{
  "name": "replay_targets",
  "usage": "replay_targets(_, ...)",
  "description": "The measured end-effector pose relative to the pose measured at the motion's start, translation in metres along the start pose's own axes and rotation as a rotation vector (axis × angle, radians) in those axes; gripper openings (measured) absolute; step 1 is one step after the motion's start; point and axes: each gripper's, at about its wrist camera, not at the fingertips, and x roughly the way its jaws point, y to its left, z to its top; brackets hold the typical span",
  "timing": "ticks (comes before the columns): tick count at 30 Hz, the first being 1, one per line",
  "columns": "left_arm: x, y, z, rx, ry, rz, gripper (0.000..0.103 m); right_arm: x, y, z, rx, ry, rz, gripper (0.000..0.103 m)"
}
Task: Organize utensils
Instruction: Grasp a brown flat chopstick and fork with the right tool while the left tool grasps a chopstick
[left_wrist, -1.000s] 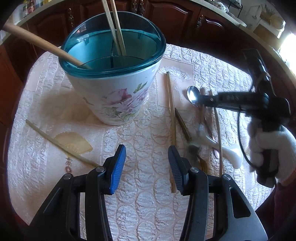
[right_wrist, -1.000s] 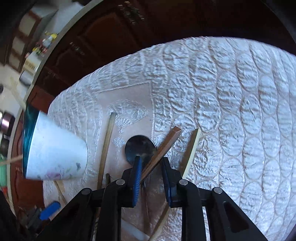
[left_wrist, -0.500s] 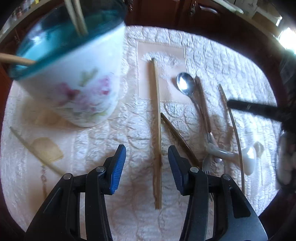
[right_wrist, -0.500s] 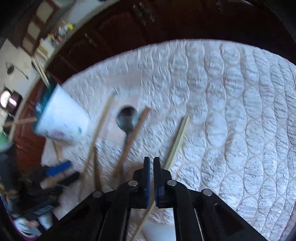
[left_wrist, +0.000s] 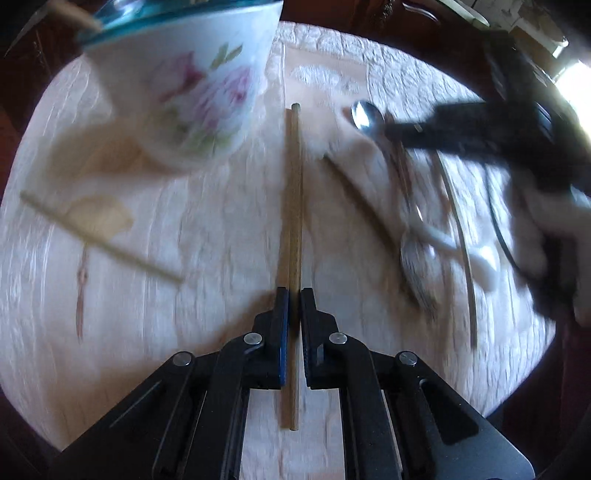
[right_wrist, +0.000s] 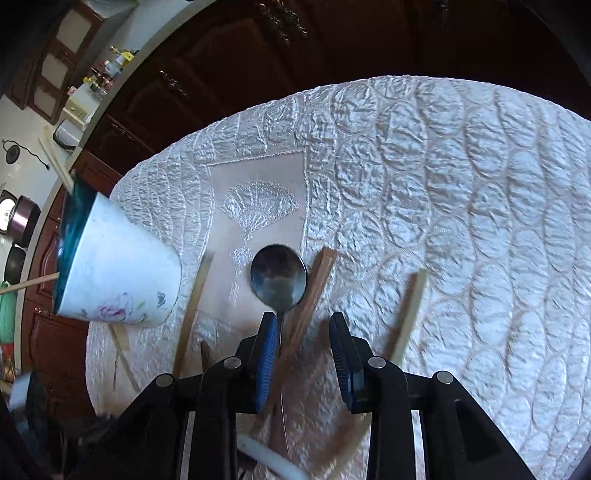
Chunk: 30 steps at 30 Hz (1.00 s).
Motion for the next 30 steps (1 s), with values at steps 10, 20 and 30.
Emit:
replay_targets(10,-0.019,-0.004,-0.012,0.052,-0.031,-0.015,0.021,0.003,0.018,-0.027,-0.166,0.102,0.003,0.012)
replay_targets(20,0.011,-0.012,0.069,0.063,-0.105,0.083,0.026,-0.003,0.002,-0.031,-0.144,0.119,0.002,0.012)
replay_targets(30,0.033,-0.025,0.086,0.095,-0.083,0.099,0.006,0.001,-0.005,-0.019,-0.09,0.081,0.021,0.012)
